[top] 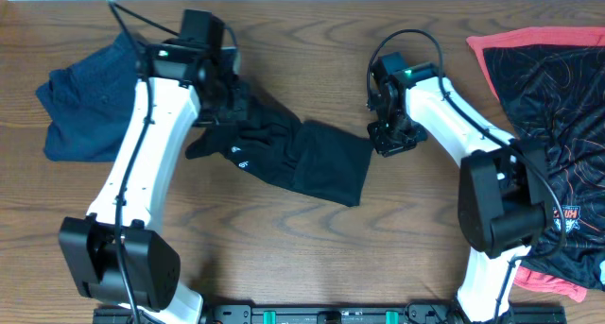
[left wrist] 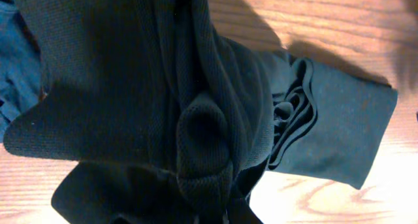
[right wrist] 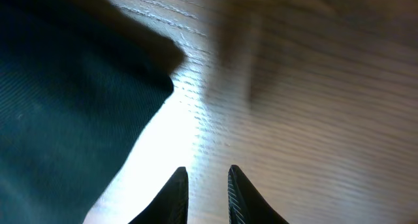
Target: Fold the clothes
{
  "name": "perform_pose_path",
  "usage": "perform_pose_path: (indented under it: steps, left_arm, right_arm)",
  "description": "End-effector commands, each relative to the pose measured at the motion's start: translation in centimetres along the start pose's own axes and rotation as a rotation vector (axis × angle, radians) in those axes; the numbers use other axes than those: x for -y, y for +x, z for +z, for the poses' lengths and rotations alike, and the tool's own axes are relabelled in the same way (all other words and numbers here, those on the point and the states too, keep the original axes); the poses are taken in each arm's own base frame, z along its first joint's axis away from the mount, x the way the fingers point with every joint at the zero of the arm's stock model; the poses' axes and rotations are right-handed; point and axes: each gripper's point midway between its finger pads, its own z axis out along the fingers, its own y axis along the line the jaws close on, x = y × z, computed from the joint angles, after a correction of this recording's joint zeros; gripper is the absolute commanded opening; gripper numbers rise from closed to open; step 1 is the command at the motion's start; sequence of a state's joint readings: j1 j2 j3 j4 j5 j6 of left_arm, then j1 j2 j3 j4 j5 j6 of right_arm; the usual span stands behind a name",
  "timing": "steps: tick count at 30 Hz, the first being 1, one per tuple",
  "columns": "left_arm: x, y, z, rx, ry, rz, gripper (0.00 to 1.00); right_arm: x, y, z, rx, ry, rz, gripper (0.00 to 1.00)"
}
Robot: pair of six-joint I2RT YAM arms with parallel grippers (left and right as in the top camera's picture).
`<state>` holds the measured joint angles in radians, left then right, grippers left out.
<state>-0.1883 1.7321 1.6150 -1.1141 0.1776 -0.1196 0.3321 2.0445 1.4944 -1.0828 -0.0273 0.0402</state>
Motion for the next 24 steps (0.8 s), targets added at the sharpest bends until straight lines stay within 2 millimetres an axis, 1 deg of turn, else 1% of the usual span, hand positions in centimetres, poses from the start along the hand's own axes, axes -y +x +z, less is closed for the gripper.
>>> perform_pose_path:
  steps: [1, 6, 11, 17, 19, 24]
  left_arm:
    - [1.0, -0.6, -0.9, 0.051, -0.041, 0.018, 0.06]
    - [4.0, -0.8, -0.7, 0.082, -0.009, 0.036, 0.06]
    - [6.7, -1.0, -0.6, 0.114, 0.024, 0.057, 0.06]
    - [10.1, -1.4, -0.4, 0.164, 0.074, 0.089, 0.06]
    - [11.1, -1.3, -0.1, 0.166, 0.083, 0.109, 0.06]
    - [12.0, -0.4, 1.5, 0.125, 0.060, 0.142, 0.06]
  right_arm:
    - [-1.1, 0.3, 1.3, -0.034, -0.024, -0.027, 0.20]
    - [-2.0, 0.3, 2.1, -0.045, -0.021, -0.051, 0.20]
    - [-2.3, 0.1, 2.5, -0.043, -0.025, -0.041, 0.20]
    - [-2.5, 0.2, 2.6, -0.046, -0.027, -0.046, 0.20]
    - [-2.6, 0.3, 2.6, -0.049, -0.027, -0.048, 0.20]
    - [-2.8, 0.4, 2.6, -0.054, -0.026, -0.053, 0.20]
